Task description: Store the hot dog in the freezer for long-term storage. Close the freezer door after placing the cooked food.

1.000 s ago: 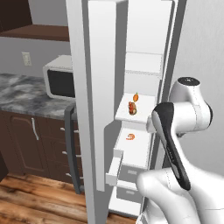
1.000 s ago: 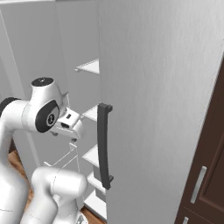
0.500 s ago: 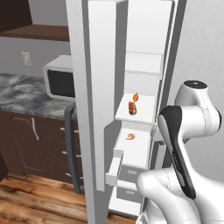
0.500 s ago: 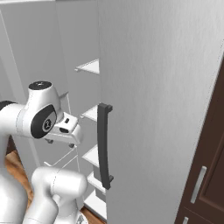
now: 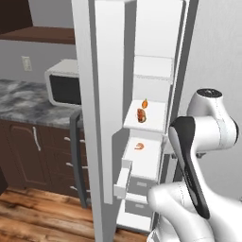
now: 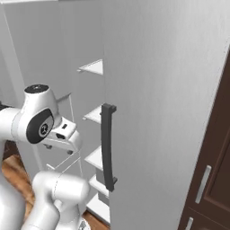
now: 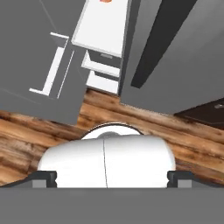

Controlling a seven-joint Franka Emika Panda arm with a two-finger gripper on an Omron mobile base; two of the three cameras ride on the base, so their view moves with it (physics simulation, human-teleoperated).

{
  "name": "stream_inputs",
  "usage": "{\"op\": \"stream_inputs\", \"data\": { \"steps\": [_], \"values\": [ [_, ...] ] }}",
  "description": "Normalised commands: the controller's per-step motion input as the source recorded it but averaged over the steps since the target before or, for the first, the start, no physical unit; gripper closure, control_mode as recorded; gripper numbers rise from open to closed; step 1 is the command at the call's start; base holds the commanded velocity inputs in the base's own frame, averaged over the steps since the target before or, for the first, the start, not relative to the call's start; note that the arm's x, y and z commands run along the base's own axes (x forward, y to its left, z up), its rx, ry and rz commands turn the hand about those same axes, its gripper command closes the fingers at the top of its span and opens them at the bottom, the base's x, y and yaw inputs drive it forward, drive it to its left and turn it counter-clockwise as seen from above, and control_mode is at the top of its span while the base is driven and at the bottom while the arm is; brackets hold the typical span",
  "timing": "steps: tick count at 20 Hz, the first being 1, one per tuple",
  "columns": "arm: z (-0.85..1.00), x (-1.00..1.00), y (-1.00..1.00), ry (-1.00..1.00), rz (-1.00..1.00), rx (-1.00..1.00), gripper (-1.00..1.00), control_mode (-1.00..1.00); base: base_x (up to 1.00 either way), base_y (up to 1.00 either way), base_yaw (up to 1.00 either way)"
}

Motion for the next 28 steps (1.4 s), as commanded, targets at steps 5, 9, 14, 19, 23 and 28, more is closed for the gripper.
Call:
{"op": "stream_inputs", "data": {
  "steps": [5,9,14,19,23,28],
  "values": [
    [0.00,0.00,0.00,0.00,0.00,0.00,-1.00,1.00,-0.88,0.16,-0.30],
    [0.00,0.00,0.00,0.00,0.00,0.00,-1.00,1.00,-0.79,0.37,-0.31],
    [0.00,0.00,0.00,0.00,0.00,0.00,-1.00,1.00,-0.43,0.50,-0.47],
    [0.00,0.00,0.00,0.00,0.00,0.00,-1.00,1.00,-0.29,0.58,-0.49],
    [0.00,0.00,0.00,0.00,0.00,0.00,-1.00,1.00,-0.25,0.72,-0.37],
    [0.00,0.00,0.00,0.00,0.00,0.00,-1.00,1.00,-0.02,0.82,-0.18]
  ]
}}
